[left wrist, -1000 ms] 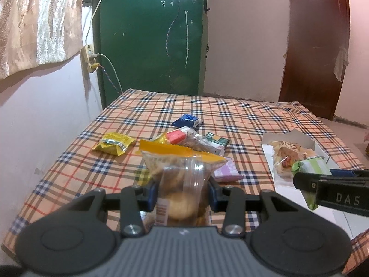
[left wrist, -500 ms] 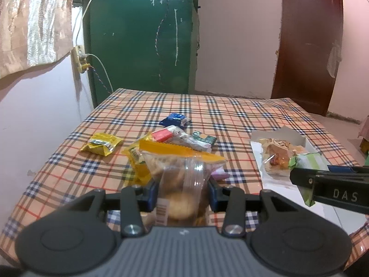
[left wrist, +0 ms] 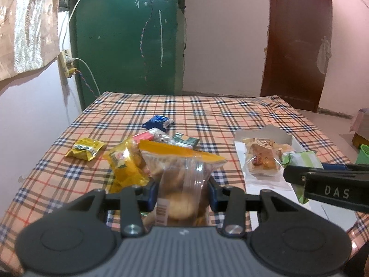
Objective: Organize snacks
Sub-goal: 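Carry the cookie bag and green-white packet over the white box, then open the right tool to drop the green-white packet into the box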
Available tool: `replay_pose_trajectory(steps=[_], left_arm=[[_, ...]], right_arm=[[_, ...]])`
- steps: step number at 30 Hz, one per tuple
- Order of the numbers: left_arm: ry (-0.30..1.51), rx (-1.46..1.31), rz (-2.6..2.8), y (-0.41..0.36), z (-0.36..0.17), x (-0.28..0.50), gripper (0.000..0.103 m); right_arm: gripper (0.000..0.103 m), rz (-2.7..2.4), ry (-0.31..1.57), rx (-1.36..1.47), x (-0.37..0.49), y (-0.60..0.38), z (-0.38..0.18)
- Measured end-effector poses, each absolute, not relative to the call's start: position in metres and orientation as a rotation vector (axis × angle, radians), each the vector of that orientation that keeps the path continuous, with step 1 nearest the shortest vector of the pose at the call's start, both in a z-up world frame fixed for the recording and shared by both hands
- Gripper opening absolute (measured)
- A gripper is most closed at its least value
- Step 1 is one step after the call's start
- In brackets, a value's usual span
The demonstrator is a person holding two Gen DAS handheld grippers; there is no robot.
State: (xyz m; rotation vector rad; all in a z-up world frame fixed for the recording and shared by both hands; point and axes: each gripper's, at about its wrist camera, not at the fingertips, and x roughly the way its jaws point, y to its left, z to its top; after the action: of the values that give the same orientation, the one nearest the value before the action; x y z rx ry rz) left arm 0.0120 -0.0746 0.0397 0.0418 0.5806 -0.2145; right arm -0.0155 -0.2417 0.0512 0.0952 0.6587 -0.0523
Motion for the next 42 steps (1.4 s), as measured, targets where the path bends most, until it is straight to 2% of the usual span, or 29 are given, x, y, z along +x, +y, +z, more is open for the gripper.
replay_pose_trajectory(steps=[42], left_arm=[[0.629, 0.090, -0.443, -0.182, 0.031, 0.033, 0.040]], right_arm=[[0.059, -0.268, 0.635, 0.167, -0.028, -0.318, 0.054]])
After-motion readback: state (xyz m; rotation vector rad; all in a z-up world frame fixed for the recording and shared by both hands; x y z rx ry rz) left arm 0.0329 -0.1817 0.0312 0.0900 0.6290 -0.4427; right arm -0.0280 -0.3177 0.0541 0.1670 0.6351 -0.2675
